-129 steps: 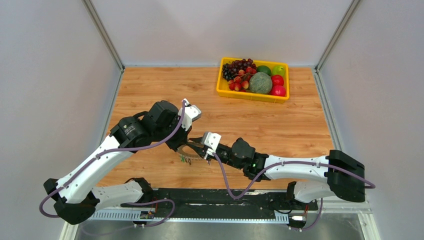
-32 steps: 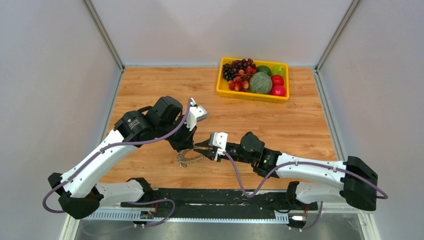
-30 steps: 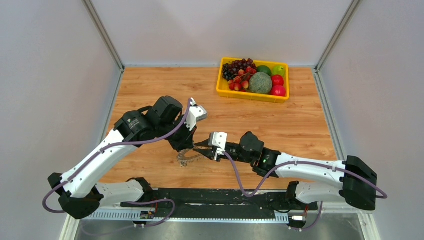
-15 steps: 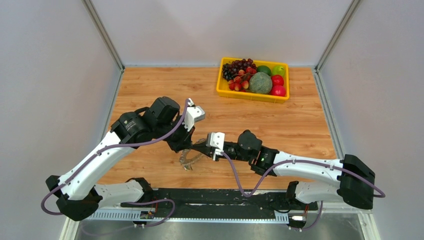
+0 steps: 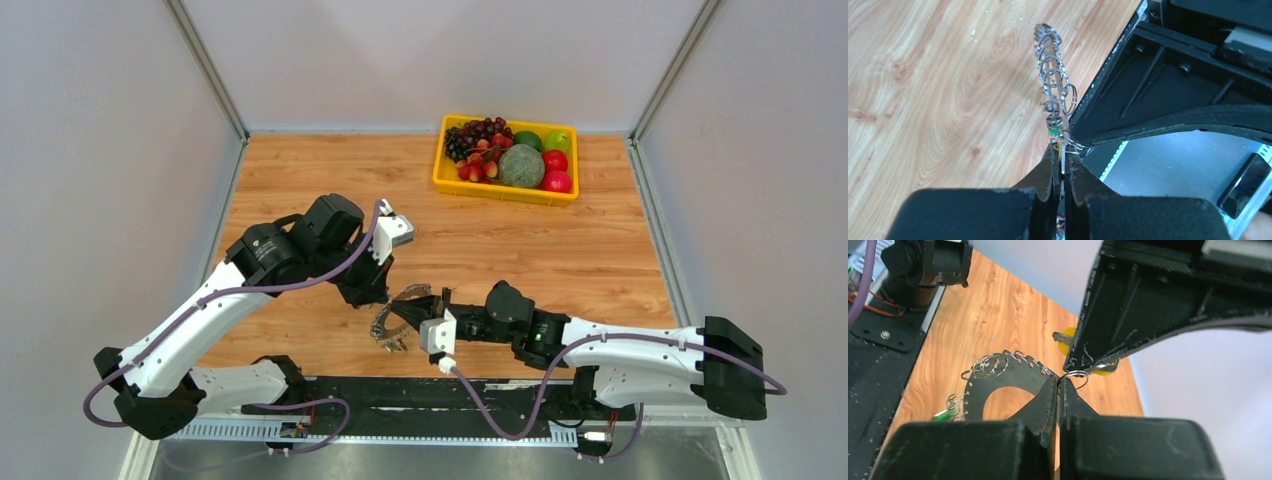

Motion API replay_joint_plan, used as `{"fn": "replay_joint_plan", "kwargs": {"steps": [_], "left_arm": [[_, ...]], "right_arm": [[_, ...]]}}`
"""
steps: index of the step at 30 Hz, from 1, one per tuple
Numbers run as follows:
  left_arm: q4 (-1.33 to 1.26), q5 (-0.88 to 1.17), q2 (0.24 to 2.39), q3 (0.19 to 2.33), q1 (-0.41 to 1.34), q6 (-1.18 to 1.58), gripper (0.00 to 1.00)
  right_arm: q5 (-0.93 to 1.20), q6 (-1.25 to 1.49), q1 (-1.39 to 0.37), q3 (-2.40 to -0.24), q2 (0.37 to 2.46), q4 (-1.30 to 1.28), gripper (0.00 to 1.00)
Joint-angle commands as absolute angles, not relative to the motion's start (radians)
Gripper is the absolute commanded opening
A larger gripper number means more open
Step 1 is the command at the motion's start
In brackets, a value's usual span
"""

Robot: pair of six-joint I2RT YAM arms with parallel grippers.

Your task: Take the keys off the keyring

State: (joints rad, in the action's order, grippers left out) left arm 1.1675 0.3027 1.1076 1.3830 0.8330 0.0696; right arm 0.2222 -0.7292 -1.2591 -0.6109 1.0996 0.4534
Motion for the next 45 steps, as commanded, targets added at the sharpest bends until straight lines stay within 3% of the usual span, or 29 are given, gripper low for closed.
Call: {"fn": "replay_joint_plan", "kwargs": {"steps": [1,8,14,17,25,32,40,45], "left_arm": [[1.094,0.324,1.111,1.411,0.832,0.088,0.0],[1.095,0.337,1.117,1.404,0.832,0.087,0.0],[1.095,0.321,1.105,1.411,0.833,0.067,0.0],[1.102,0.316,1.101,1.414,0.833,0.056,0.0],[1.106,0.316,1.097,1.415,0.833,0.041,0.0],[1.105,0.303,1.098,1.415,0.833,0.042,0.0],[0.979,0.12,1.105,1.308,0.81,0.082,0.0],[0.849,0.129,1.178,1.254,0.642,0.117,0.0]], "right_arm": [[0.168,-0.966,-1.342,-0.597,1.078,0.426,0.0],[-0.065,-1.114,-1.445,-0.585,1.105,0.475,0.01],[-0.066,-0.777,-1.413,-0.637,1.079,0.439,0.39],[-0.06,-0.643,-1.391,-0.627,1.045,0.442,0.45],[0.06,-0.334,-1.272,-0.63,1.001,0.45,0.33],[0.154,-0.225,-1.168,-0.668,1.024,0.41,0.31],[-0.187,-0.017,-1.144,-0.638,0.999,0.349,0.37],[-0.386,0.135,-1.134,-0.624,0.976,0.229,0.4]]}}
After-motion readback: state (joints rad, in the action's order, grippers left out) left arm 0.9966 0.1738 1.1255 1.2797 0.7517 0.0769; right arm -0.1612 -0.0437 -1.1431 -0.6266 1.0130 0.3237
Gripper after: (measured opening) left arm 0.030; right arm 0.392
